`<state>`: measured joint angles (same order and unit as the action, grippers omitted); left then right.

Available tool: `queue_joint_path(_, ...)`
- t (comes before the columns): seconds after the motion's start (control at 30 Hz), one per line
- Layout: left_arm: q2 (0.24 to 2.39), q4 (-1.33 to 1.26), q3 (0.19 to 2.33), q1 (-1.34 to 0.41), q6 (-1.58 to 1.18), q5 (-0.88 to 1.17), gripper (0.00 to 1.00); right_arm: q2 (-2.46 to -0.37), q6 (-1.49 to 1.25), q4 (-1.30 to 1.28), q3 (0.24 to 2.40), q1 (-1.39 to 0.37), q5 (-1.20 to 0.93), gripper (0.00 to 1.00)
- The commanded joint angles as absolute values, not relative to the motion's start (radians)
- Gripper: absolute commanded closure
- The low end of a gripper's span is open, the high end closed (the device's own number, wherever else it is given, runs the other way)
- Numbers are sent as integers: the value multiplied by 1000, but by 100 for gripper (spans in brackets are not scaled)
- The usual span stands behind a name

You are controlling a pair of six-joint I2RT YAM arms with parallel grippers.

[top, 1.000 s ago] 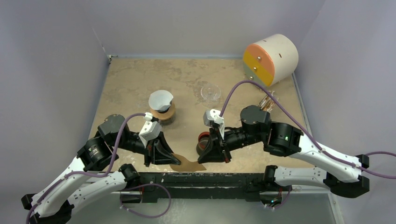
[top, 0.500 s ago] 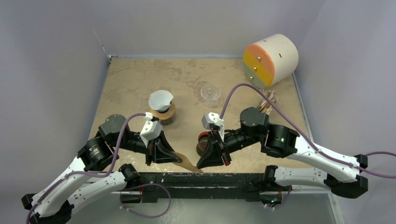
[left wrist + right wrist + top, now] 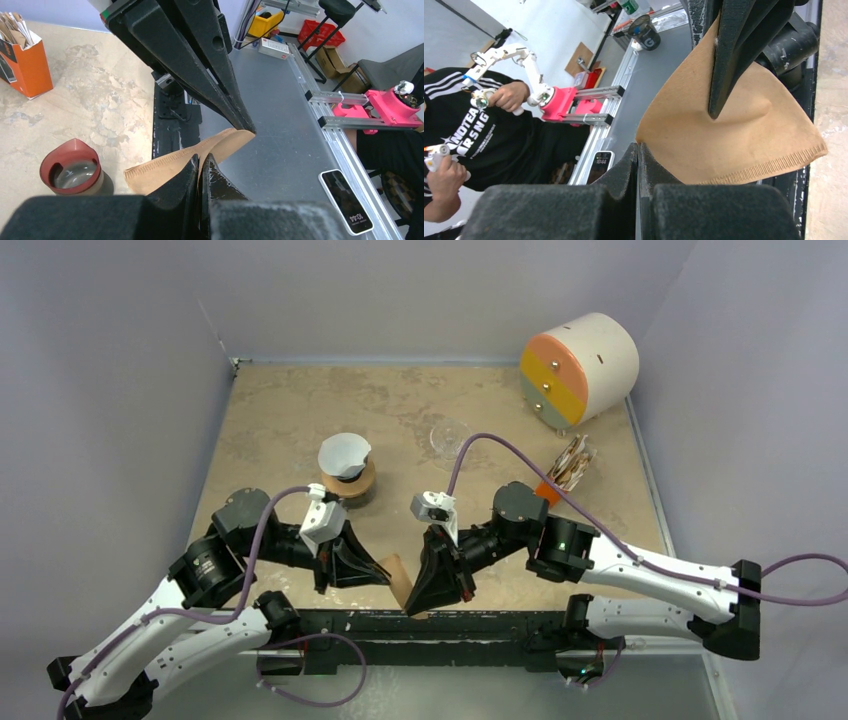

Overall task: Place the coffee filter in the dripper
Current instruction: Pick up the coffee filter from the center of the board.

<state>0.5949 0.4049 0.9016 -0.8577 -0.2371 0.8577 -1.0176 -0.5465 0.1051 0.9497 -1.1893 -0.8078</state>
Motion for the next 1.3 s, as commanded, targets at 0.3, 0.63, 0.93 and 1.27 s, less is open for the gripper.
queue_joint_path(0.3,546,297,857,-854,-204,862,100,-1031,-713,394,856,-1192,-820,100)
queue_joint_path(0.63,538,263,850,-855,-235,899,100,-973,-659,304,846,-1190,-706,100)
queue_joint_path(0.93,586,295,876,-854,-270,920,100,-930,-558,152,888,-1189,-611,100)
queue_joint_path(1.27,623,311,890,-854,-284,918,100,-889,-485,5,899,-1190,-468,100)
